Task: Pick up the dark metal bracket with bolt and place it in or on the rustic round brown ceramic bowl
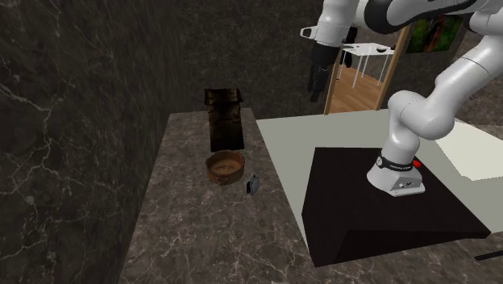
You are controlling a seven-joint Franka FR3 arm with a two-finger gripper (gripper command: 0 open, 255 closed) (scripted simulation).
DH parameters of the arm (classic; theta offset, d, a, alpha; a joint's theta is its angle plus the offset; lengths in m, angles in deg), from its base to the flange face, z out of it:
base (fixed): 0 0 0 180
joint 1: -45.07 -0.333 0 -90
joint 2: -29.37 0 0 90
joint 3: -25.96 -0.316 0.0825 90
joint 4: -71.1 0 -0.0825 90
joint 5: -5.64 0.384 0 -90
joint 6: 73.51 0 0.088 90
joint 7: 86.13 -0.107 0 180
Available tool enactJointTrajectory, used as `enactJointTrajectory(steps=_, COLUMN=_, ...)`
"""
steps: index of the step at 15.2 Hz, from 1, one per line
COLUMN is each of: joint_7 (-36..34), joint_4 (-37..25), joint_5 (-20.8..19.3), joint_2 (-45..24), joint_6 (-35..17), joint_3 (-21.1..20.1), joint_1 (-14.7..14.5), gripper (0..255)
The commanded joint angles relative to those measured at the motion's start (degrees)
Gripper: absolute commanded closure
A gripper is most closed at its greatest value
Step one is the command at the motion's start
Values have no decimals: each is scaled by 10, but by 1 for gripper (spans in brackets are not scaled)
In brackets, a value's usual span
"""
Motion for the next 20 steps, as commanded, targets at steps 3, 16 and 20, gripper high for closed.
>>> enactJointTrajectory(steps=3, joint_7=-17, joint_4=19, joint_5=3, joint_2=-59, joint_6=-67, joint_3=-8, joint_1=3, gripper=0)
enactJointTrajectory(steps=16, joint_7=-72, joint_4=-13, joint_5=-5, joint_2=-319, joint_6=-256, joint_3=-25, joint_1=12, gripper=0)
enactJointTrajectory(steps=20, joint_7=-91, joint_4=-47, joint_5=-12, joint_2=-407, joint_6=-299, joint_3=-25, joint_1=12, gripper=0)
